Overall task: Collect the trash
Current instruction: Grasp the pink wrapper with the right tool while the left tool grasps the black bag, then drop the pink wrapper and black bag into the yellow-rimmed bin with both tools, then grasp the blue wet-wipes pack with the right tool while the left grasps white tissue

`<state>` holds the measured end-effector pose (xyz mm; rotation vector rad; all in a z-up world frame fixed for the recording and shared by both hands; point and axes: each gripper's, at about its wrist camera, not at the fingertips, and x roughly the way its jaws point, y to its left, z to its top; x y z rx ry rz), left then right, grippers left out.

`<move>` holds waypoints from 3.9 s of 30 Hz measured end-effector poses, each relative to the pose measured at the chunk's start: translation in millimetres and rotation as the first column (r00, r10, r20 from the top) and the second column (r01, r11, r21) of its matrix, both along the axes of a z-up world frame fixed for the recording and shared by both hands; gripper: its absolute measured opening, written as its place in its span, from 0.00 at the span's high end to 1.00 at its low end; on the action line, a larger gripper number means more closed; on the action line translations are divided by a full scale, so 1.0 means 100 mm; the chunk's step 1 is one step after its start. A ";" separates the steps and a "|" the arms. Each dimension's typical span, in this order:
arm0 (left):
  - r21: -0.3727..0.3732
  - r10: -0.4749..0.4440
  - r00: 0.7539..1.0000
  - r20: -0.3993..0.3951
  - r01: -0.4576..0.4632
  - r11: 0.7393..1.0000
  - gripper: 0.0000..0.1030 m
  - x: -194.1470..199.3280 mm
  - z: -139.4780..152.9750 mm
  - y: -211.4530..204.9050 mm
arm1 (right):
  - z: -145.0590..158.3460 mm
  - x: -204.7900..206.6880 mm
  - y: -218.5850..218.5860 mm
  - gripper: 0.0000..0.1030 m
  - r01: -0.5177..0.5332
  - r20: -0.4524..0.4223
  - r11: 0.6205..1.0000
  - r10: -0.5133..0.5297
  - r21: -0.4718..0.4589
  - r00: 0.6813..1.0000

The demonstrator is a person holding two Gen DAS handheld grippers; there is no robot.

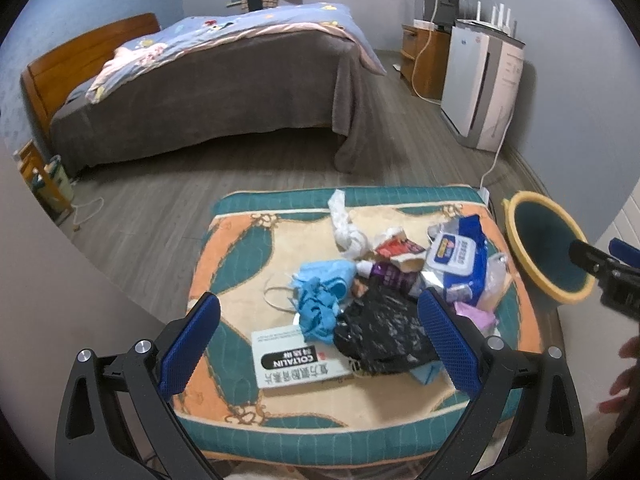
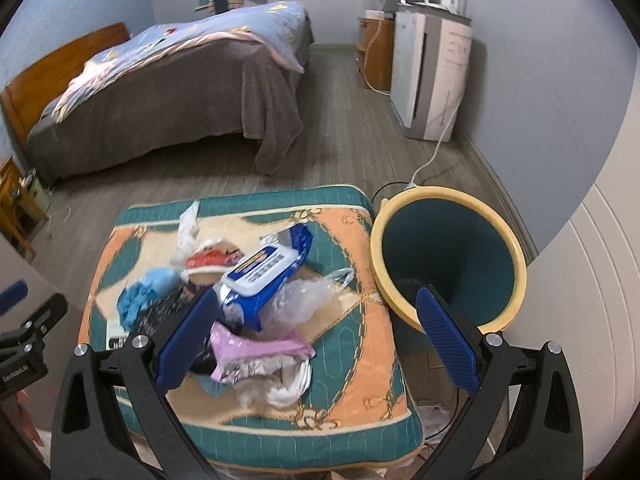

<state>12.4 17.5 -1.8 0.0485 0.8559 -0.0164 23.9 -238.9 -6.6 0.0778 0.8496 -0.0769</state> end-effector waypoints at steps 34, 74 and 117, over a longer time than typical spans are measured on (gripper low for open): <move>-0.096 -0.170 0.938 -0.302 0.147 0.984 0.64 0.33 -1.03 -0.31 | -0.80 0.33 0.49 0.85 -0.219 -0.293 0.963 0.257 0.158 0.921; -0.007 -0.499 0.859 0.113 0.503 0.864 0.98 0.80 0.51 -2.39 | -0.17 0.91 -2.14 0.85 0.157 -0.142 0.927 -0.114 0.341 0.983; 0.047 -0.185 0.980 0.078 0.182 0.982 0.07 0.83 0.43 -0.62 | 0.36 0.87 -1.07 0.06 0.077 0.068 0.996 -0.080 0.044 0.995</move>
